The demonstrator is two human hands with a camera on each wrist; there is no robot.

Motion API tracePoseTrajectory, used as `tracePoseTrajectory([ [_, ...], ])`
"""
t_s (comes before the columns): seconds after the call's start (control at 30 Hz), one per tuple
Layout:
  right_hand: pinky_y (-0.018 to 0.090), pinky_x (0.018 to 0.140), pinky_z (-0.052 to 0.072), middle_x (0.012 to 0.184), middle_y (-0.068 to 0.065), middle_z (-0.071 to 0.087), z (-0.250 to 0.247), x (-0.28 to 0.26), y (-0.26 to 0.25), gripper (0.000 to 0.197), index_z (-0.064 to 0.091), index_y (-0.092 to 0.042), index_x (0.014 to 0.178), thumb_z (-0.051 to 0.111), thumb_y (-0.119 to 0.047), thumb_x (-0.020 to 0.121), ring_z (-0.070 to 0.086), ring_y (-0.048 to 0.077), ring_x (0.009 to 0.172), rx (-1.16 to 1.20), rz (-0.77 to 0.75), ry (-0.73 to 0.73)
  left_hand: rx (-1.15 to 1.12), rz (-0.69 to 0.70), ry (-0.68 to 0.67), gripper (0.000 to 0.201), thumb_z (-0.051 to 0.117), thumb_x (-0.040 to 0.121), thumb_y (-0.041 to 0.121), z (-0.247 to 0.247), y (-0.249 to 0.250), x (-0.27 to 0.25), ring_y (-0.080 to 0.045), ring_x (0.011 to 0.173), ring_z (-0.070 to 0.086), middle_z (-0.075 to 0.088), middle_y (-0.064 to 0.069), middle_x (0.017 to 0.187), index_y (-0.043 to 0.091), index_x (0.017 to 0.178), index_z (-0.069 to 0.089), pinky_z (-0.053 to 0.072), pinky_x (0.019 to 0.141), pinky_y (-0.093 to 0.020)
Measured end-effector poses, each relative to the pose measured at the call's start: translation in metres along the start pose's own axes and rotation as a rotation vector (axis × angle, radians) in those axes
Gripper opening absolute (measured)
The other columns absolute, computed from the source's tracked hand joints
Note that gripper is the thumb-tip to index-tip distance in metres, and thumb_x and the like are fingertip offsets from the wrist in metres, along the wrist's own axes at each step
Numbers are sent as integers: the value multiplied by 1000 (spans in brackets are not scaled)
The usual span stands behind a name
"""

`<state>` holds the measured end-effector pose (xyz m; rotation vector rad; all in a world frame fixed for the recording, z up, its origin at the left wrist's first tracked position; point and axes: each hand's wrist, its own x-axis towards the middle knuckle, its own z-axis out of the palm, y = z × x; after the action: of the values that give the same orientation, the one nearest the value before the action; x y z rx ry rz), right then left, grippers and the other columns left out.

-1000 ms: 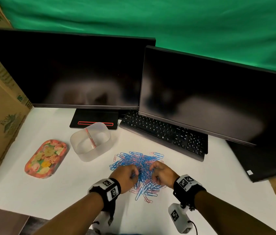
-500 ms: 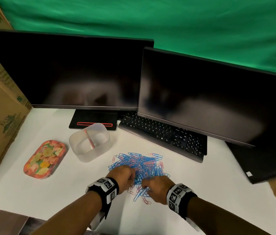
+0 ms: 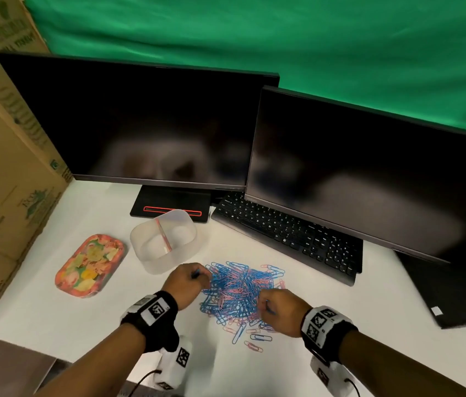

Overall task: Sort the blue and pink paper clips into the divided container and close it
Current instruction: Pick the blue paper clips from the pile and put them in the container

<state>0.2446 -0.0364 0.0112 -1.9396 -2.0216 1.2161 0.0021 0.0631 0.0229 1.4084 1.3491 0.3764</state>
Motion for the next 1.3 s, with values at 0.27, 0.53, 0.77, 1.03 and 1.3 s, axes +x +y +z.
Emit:
tracePoseTrajectory([
  [0.27,17,48,35,63,-1,56,-23,56,-66,20,54,-18,68,54,-16,87,42,-2,41,344,27,121,-479,-160,203,8,56,91,8,-61,23,11,-17,52,40,57,-9,69,5,88,63,34,44,-22],
  [0.53,19,40,32,66,7,61,-37,141,-168,18,55,-13,65,54,-17,83,43,15,41,407,116,6,-464,-321,323,18,47,90,-9,-119,21,28,-24,53,49,54,-15,65,0,79,58,48,44,-25],
  [0.77,29,50,52,61,6,63,-28,191,-218,19,62,-8,70,54,-14,85,58,19,49,233,96,-88,-647,-405,397,10,54,90,9,-135,25,36,-26,57,49,50,-15,69,-1,88,55,51,54,-30],
  [1.03,37,74,59,88,9,65,-32,202,-223,30,67,-6,108,55,-18,82,62,24,75,195,63,-12,-506,-350,413,32,53,89,19,-141,27,36,-33,83,59,57,-13,89,2,115,61,52,77,-34],
  [1.3,39,67,56,72,9,65,-61,150,-144,14,66,-19,67,56,-17,76,61,26,64,371,121,186,-99,-99,159,15,52,84,5,-100,38,15,-20,61,57,63,-6,71,12,79,64,42,49,-20],
])
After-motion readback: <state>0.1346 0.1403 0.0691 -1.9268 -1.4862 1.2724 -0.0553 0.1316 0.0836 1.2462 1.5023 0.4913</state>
